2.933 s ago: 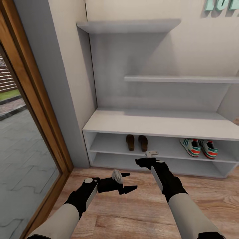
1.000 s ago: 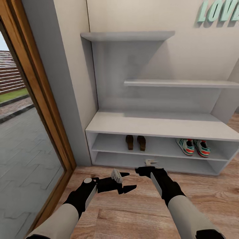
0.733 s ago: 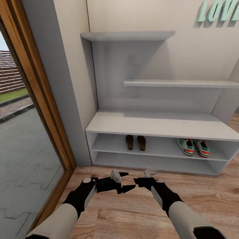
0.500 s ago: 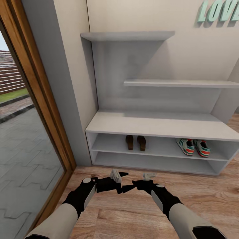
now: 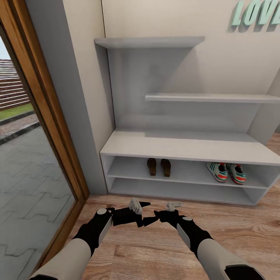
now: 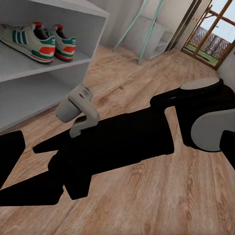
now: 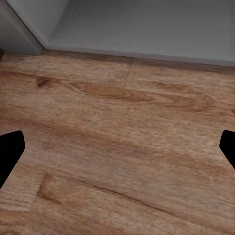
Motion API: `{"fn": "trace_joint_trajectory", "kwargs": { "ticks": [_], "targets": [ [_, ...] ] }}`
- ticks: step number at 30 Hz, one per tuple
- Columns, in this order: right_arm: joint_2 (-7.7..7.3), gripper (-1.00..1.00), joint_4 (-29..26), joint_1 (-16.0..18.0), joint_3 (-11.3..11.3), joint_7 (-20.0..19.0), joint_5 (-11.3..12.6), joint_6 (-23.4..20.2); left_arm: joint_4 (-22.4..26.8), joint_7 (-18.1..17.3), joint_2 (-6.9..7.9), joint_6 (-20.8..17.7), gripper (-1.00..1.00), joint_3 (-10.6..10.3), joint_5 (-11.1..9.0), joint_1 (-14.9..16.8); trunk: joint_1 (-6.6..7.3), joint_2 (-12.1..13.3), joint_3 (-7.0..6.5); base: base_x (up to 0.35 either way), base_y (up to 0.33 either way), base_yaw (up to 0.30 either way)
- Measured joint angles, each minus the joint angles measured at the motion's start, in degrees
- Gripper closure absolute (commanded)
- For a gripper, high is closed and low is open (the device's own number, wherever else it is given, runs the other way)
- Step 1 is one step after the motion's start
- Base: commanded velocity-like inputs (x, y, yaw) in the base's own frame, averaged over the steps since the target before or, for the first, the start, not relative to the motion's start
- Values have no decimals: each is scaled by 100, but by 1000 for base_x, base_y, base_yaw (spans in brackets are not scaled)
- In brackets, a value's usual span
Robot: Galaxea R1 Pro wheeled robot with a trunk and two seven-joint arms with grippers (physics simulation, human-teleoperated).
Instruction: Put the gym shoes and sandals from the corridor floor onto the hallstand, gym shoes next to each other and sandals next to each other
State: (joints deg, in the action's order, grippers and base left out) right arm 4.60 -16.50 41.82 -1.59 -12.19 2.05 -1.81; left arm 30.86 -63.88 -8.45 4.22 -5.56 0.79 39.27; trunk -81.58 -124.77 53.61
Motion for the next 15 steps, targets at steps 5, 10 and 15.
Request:
{"fn": "trace_joint_trajectory", "kwargs": {
  "ticks": [5,10,15],
  "targets": [
    [6,-100,36,0,-1,10,14,3,0,0,0,0,-100,0,0,1,0,0,0,0,0,0],
    [7,-100,533,-1,0,15,-11,5,0,0,0,0,-100,0,0,0,0,0,0,0,0,0],
    [19,-100,897,-24,-1,15,-15,0,0,0,0,0,-100,0,0,2,0,0,0,0,0,0]
  ]
}}
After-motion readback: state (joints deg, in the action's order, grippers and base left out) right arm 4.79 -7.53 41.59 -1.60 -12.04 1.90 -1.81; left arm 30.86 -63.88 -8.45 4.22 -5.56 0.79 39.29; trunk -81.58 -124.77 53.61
